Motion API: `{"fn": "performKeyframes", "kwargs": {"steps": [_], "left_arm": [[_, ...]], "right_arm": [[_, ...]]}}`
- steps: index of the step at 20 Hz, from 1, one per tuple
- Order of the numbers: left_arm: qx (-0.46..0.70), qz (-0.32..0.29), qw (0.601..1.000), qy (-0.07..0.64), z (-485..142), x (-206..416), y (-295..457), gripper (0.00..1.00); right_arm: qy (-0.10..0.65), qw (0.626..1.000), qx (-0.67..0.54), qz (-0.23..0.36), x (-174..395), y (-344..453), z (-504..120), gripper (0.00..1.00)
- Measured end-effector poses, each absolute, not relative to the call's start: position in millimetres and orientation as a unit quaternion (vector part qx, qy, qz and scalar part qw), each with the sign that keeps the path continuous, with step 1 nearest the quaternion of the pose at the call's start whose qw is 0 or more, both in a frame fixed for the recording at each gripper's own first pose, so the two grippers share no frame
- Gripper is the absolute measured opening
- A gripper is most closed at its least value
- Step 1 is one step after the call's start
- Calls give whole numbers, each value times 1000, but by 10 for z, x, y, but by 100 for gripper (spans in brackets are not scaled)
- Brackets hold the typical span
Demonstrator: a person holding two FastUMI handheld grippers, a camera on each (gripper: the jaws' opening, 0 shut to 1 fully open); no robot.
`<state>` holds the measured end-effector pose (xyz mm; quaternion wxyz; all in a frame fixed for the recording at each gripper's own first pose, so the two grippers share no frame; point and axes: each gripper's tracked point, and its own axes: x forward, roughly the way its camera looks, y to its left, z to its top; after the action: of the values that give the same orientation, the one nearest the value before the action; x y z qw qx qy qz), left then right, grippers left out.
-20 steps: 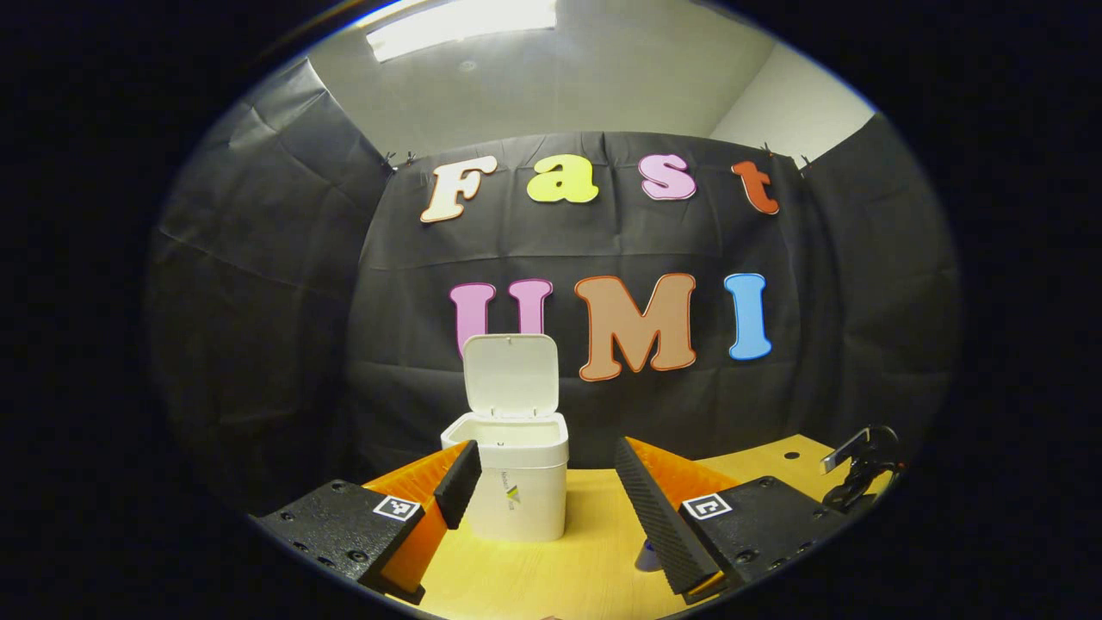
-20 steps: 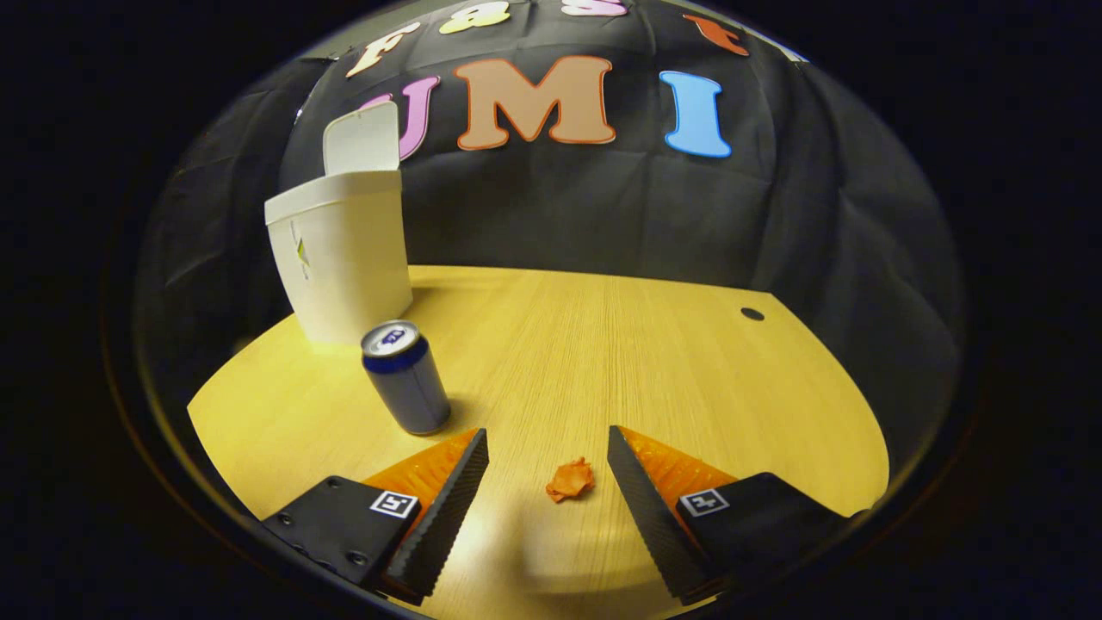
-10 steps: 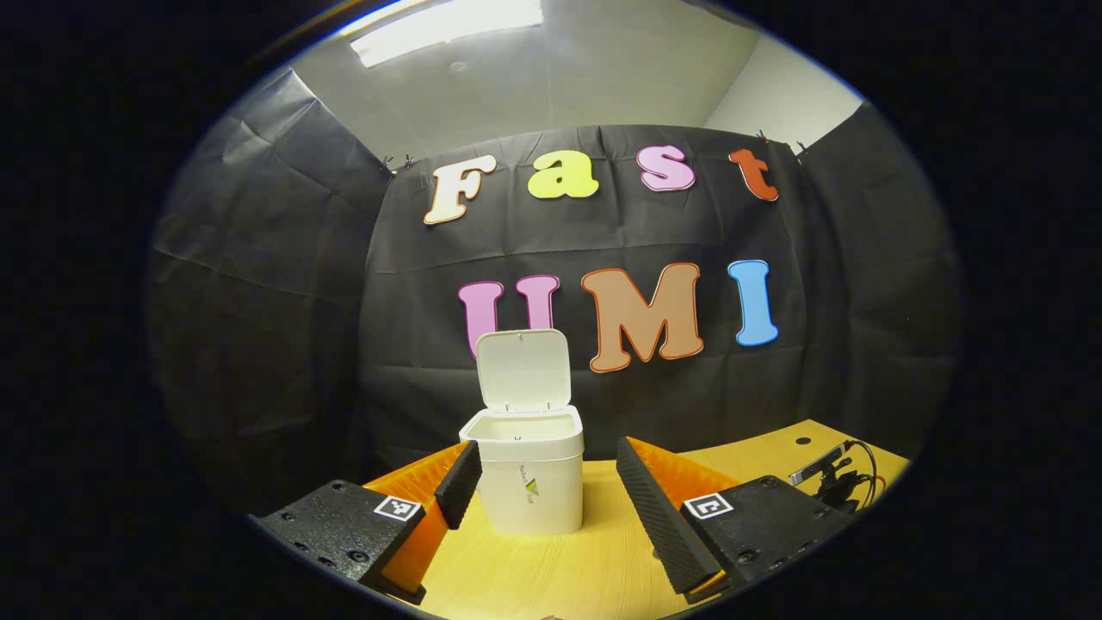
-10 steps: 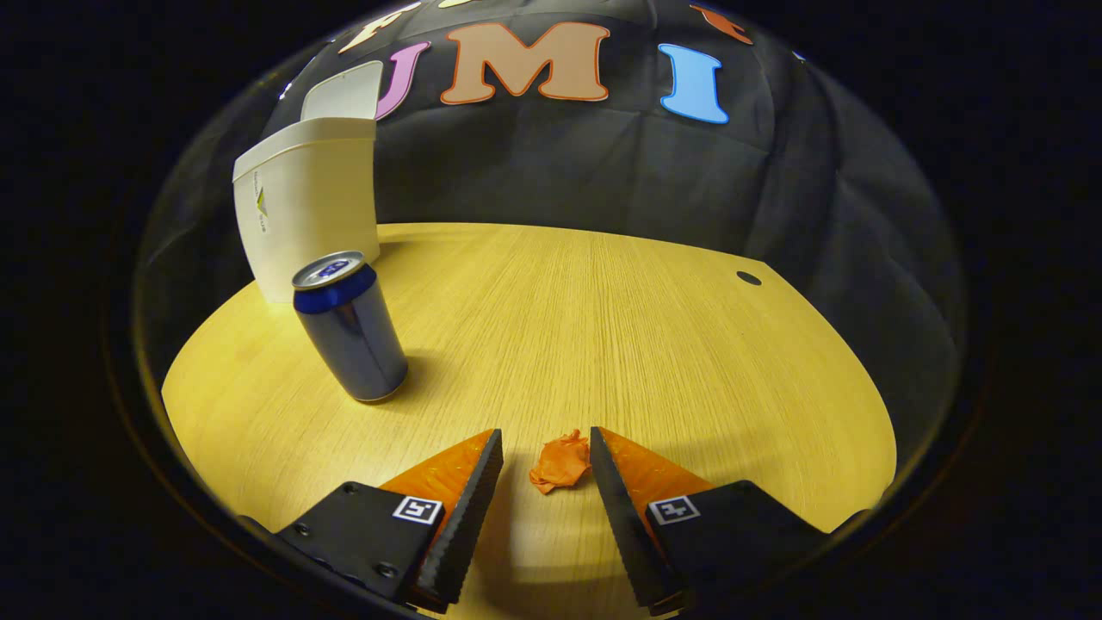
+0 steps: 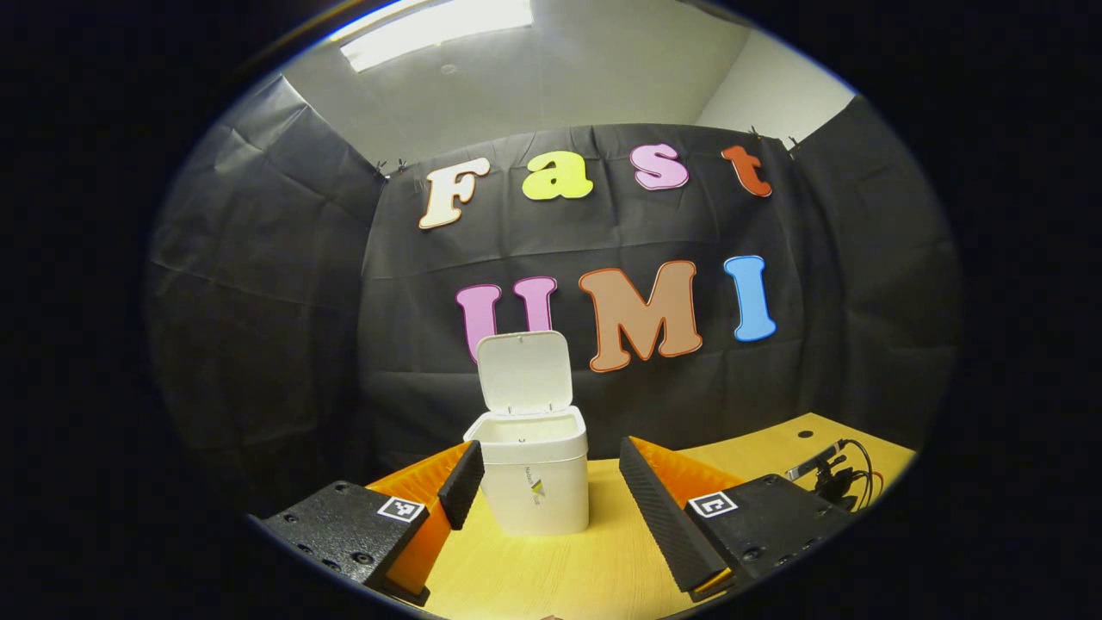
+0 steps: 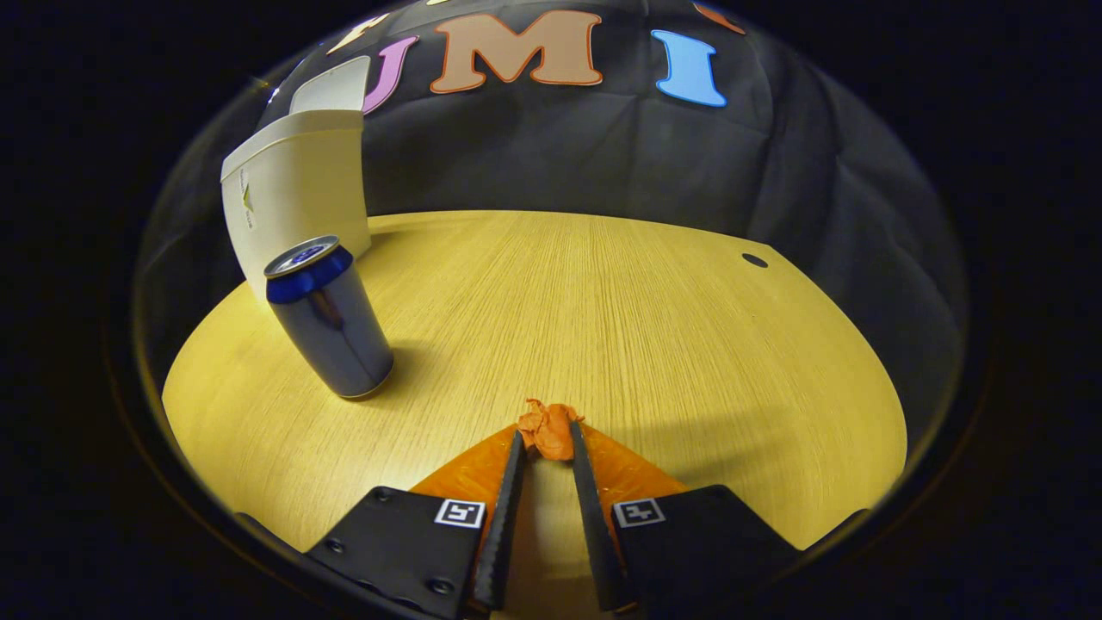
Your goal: Press the lid of the desktop garbage bin to open it, pick up the crumpled paper on the desktop and throw it into the bin, then pick up the pop can on the desktop and drop it into the bin, and finally close the garbage bin lid.
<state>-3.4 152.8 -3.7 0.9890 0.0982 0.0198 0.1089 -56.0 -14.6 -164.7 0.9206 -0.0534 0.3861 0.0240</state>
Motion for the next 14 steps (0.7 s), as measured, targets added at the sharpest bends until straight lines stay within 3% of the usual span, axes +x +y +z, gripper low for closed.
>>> {"fn": "performKeyframes", "kwargs": {"steps": [14], "left_arm": [[36,68,996,33,-430,191,1448,95]], "right_arm": [[148,978,-38,142,-115,822,1002,39]]}}
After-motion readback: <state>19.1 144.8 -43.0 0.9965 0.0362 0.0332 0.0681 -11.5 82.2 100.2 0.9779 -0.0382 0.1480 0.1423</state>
